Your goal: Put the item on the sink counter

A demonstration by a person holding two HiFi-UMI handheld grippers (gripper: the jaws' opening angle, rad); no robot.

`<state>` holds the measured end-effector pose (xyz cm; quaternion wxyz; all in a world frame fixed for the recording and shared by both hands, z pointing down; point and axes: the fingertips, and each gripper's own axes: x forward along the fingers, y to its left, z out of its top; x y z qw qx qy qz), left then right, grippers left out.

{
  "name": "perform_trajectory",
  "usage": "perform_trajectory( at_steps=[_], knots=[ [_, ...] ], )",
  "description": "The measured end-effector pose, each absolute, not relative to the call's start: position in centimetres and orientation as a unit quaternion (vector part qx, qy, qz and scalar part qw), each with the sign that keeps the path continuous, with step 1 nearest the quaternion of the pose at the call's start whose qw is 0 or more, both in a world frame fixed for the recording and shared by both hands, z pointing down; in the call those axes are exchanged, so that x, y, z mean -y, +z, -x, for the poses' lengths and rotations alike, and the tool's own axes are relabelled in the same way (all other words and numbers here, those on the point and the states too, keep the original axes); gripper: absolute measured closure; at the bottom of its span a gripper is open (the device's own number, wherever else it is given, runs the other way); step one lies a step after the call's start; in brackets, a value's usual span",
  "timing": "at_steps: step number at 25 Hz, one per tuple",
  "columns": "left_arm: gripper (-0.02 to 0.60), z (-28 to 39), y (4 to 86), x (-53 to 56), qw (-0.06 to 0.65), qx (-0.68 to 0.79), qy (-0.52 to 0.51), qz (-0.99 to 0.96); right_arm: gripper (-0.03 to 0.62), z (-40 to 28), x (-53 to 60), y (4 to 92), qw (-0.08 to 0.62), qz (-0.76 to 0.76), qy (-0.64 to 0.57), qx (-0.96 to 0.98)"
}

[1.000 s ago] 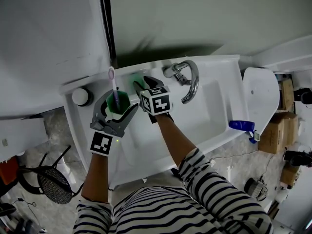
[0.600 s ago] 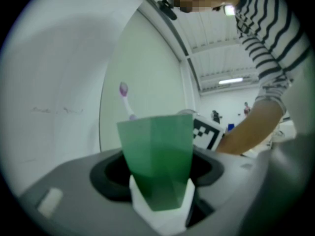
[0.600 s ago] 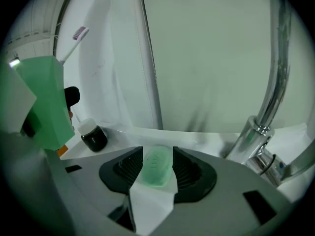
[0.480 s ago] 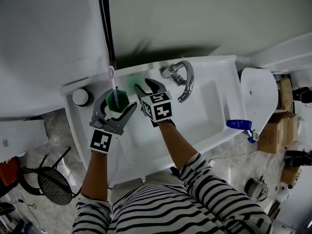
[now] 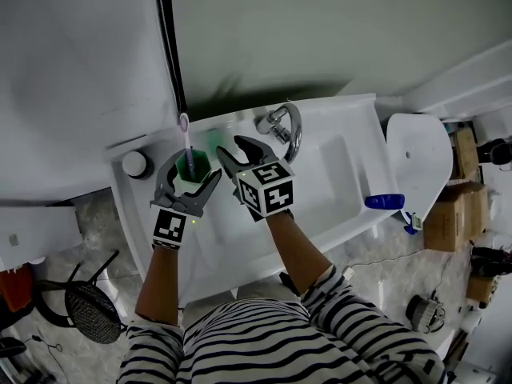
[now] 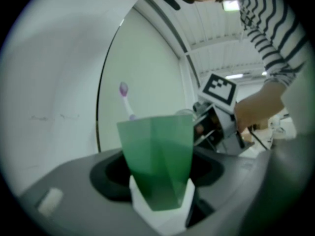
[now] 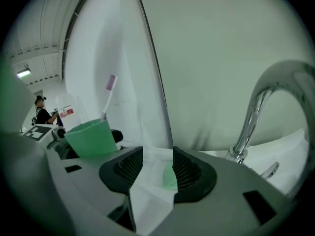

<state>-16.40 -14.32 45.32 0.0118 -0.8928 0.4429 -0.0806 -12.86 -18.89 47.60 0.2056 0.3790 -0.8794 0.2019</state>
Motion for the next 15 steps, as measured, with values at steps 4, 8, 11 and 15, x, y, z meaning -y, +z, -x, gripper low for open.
perform_trajectory(
  at_steps=[4,8,11,15],
  knots=[
    [0.265,16.1,45.8,14.4,0.004,-0.445,-0.092,0.891,0.410,12.8,17.7,45.6,0.198,-0.365,0.198,0.888],
    [0.265,15.9,46.1,14.6,-0.005,-0.447,-0.094,0.890,0.407,12.2,16.7,44.2,0.198,-0.356,0.190,0.893],
    [0.266,15.8,45.9,14.8,-0.011,-0.450,-0.092,0.888,0.390,12.1,15.7,43.2,0.194,-0.333,0.185,0.904],
    [0.266,15.3,45.4,15.2,-0.009,-0.449,-0.092,0.889,0.342,12.8,14.2,41.5,0.180,-0.286,0.172,0.925]
  ],
)
